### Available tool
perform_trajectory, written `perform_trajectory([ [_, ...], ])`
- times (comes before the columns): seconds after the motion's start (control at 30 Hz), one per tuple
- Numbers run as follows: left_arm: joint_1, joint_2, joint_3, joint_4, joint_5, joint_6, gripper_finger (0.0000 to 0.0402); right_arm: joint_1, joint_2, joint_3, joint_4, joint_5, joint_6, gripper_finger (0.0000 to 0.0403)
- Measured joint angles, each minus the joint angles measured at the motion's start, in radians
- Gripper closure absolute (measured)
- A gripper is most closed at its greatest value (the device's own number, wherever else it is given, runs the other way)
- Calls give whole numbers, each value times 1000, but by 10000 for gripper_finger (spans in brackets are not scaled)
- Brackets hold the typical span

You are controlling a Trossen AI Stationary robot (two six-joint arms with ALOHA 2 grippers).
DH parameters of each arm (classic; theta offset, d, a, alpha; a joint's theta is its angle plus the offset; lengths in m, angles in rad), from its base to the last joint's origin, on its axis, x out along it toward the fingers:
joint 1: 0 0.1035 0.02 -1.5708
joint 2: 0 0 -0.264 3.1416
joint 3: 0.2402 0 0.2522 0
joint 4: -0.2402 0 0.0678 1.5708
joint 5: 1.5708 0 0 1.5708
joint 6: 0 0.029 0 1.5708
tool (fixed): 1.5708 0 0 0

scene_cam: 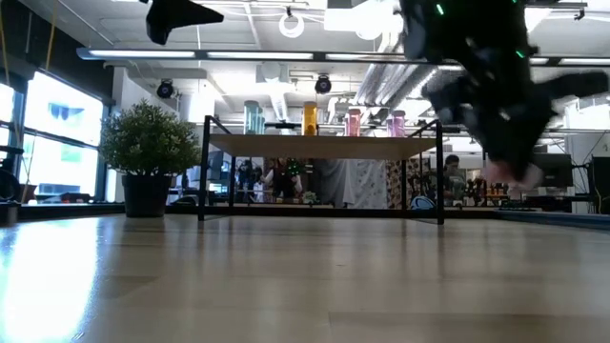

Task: Pick and place medicine bottles onto shelf by color
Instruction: Put the pink pill bottle on the shelf aligned with the other pink pill bottles

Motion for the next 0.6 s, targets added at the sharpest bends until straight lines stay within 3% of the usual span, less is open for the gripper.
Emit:
perform_trajectory([
  [0.3, 0, 84, 0, 3, 167, -259, 147, 3, 0, 296, 47, 132, -31, 335],
  [0.6, 0, 187, 0, 113, 357, -483, 147, 60, 0, 474, 115, 271, -205, 334],
])
